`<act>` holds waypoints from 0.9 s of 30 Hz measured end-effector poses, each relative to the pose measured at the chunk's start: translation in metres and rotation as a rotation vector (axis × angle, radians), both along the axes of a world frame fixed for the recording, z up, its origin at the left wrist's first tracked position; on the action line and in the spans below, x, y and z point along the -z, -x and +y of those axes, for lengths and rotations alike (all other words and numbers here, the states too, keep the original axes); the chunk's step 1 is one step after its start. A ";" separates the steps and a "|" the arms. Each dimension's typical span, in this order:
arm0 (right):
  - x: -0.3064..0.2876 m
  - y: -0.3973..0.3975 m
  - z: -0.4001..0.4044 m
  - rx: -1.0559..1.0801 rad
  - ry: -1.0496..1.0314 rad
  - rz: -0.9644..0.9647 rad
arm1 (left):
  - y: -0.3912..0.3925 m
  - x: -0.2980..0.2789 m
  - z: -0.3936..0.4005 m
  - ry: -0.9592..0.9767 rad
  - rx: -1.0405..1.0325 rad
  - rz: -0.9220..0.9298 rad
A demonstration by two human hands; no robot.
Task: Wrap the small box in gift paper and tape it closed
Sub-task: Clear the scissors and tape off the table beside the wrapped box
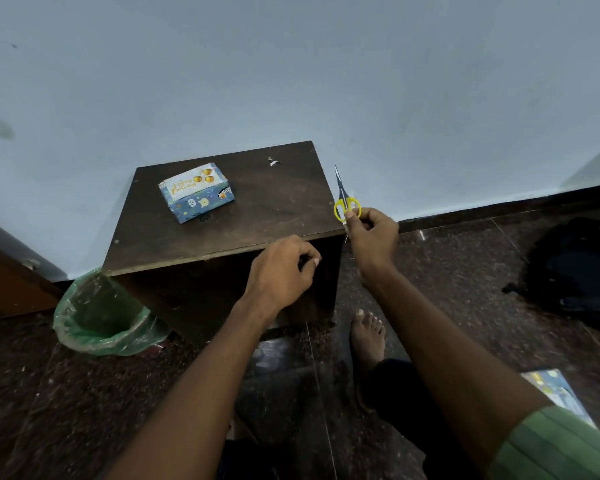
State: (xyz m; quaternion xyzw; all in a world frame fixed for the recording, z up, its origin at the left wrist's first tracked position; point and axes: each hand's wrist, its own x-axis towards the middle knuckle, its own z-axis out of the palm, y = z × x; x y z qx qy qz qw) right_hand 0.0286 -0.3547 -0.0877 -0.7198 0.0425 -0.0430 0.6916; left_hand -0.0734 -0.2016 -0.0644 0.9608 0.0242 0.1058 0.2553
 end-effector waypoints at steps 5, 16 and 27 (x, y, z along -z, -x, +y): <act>0.013 -0.007 0.011 0.094 -0.029 0.039 | 0.000 0.001 0.004 -0.037 0.059 -0.057; 0.022 -0.002 -0.002 0.085 -0.071 0.121 | -0.004 0.000 0.006 -0.108 0.103 -0.085; 0.005 0.044 -0.025 -0.015 0.408 0.037 | 0.006 0.009 0.004 -0.030 -0.006 0.127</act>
